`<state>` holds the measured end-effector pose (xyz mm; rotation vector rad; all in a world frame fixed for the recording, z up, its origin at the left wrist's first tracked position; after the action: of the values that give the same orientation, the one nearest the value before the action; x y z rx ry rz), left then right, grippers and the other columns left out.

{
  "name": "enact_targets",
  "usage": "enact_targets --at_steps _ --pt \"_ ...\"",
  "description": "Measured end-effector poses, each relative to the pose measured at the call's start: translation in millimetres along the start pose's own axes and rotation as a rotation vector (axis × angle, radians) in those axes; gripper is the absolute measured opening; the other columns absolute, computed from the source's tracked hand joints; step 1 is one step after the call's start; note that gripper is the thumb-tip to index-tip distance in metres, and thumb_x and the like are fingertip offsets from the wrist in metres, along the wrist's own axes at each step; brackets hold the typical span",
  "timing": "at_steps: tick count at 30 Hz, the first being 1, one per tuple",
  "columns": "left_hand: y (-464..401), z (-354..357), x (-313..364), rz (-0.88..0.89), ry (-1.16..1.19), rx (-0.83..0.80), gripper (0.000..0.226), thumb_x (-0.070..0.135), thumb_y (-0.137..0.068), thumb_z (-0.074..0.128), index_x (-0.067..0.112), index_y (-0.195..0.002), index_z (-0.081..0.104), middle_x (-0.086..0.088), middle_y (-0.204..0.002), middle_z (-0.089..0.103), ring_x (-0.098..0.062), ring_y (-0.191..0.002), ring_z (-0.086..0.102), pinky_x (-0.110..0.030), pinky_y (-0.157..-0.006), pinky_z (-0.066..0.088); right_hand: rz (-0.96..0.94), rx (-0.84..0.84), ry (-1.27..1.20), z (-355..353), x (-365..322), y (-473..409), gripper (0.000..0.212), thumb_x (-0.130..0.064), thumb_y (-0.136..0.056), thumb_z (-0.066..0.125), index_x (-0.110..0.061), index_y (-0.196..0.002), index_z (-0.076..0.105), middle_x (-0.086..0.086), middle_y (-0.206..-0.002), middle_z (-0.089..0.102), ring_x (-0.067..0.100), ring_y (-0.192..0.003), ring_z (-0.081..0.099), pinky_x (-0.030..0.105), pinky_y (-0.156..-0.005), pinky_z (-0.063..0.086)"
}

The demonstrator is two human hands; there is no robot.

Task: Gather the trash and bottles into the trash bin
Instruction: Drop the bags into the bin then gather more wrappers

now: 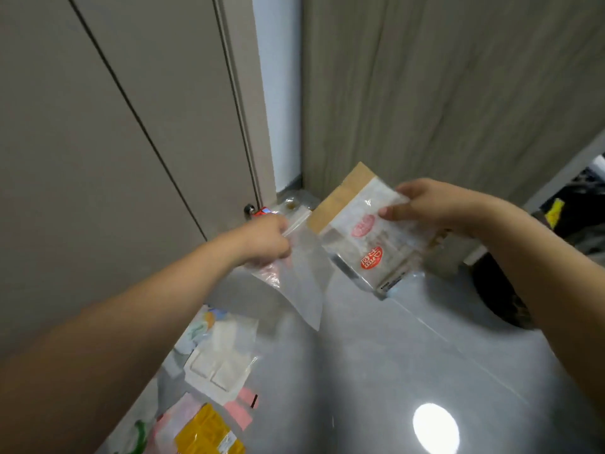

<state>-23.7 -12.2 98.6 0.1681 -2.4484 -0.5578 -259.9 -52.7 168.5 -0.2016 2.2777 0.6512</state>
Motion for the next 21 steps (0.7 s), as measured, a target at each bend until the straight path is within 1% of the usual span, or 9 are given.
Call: enact_targets --at_steps 3,5,7,9,12,14,16,18,21 --pt "-5.5 -1.1 70.0 0.049 0.020 0.034 0.011 0.004 -0.078 0.057 0.013 -0.072 0.057 -0.009 -0.057 0.054 -0.022 -0.042 0.048 -0.022 -0.044 0.038 0.047 0.111 -0.040 -67.5 23.9 24.1 0.021 -0.016 -0.090 0.065 -0.003 -0.106 0.066 0.016 -0.100 0.072 0.030 -0.086 0.070 0.039 -0.079 0.058" --pt "-5.4 3.5 117.1 0.084 0.017 0.067 0.008 0.007 -0.074 0.057 0.014 -0.069 0.059 -0.010 -0.058 0.057 -0.023 -0.044 0.052 -0.026 -0.046 0.041 0.106 0.164 -0.037 -106.2 47.6 41.2 0.019 -0.018 -0.091 0.063 -0.006 -0.106 0.067 0.011 -0.099 0.073 0.029 -0.090 0.070 0.044 -0.087 0.056" --pt "-3.6 17.5 164.1 0.136 -0.001 0.070 0.011 0.004 -0.076 0.054 0.011 -0.072 0.062 -0.009 -0.058 0.059 -0.022 -0.043 0.055 -0.023 -0.044 0.043 0.163 0.250 -0.026 -144.7 72.7 60.4 0.017 -0.023 -0.090 0.063 -0.013 -0.103 0.066 0.008 -0.101 0.071 0.029 -0.093 0.068 0.048 -0.090 0.054" --pt "-0.1 39.1 209.9 0.201 -0.001 0.025 0.014 -0.001 -0.077 0.051 0.007 -0.074 0.062 -0.011 -0.058 0.058 -0.024 -0.042 0.055 -0.025 -0.041 0.043 0.205 0.334 -0.071 -176.5 96.9 81.4 0.019 -0.023 -0.090 0.063 -0.014 -0.108 0.064 0.008 -0.106 0.069 0.029 -0.096 0.067 0.048 -0.091 0.053" --pt "4.4 63.7 271.7 0.306 -0.006 0.008 0.011 0.001 -0.075 0.051 0.005 -0.075 0.062 -0.014 -0.061 0.061 -0.030 -0.051 0.063 -0.034 -0.046 0.049 0.253 0.359 -0.120 -207.2 130.6 109.8 0.027 -0.025 -0.088 0.065 -0.017 -0.114 0.064 0.006 -0.108 0.069 0.028 -0.097 0.067 0.048 -0.091 0.053" --pt "7.8 73.3 308.8 0.365 -0.081 0.048 0.006 0.008 -0.077 0.055 0.006 -0.075 0.061 -0.011 -0.067 0.064 -0.028 -0.061 0.065 -0.033 -0.053 0.050 0.272 0.369 -0.139 -222.4 149.3 129.1 0.018 -0.024 -0.089 0.065 -0.018 -0.105 0.068 0.006 -0.101 0.072 0.029 -0.092 0.069 0.048 -0.088 0.054" --pt "14.0 84.5 345.0 0.433 -0.145 0.098 0.009 0.013 -0.080 0.056 0.011 -0.071 0.056 -0.003 -0.065 0.061 -0.022 -0.061 0.061 -0.027 -0.052 0.042 0.288 0.439 -0.184 -242.8 172.5 152.3 0.010 -0.021 -0.091 0.062 -0.016 -0.096 0.069 0.007 -0.093 0.073 0.029 -0.086 0.070 0.044 -0.081 0.056" --pt "18.6 96.8 376.3 0.496 -0.156 0.141 0.008 0.014 -0.079 0.054 0.009 -0.073 0.056 -0.004 -0.067 0.060 -0.024 -0.065 0.062 -0.027 -0.052 0.039 0.319 0.524 -0.215 -261.7 198.9 175.8 0.010 -0.021 -0.091 0.061 -0.014 -0.095 0.068 0.009 -0.092 0.072 0.029 -0.085 0.068 0.041 -0.076 0.056" --pt "23.3 111.1 412.6 0.564 -0.114 0.192 0.009 0.015 -0.081 0.053 0.009 -0.077 0.057 -0.006 -0.073 0.063 -0.024 -0.068 0.061 -0.028 -0.053 0.039 0.388 0.677 -0.266 -282.0 237.9 202.8 0.017 -0.024 -0.090 0.060 -0.015 -0.104 0.063 0.012 -0.101 0.068 0.034 -0.093 0.065 0.049 -0.088 0.053"
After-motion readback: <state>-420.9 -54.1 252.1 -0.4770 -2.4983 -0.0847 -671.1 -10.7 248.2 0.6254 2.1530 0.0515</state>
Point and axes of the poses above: each hand's wrist, its own y-axis away from the middle knuckle, its own z-axis out of the palm, x = y × z, the point moved 8 cm from there along -y, towards the middle knuckle
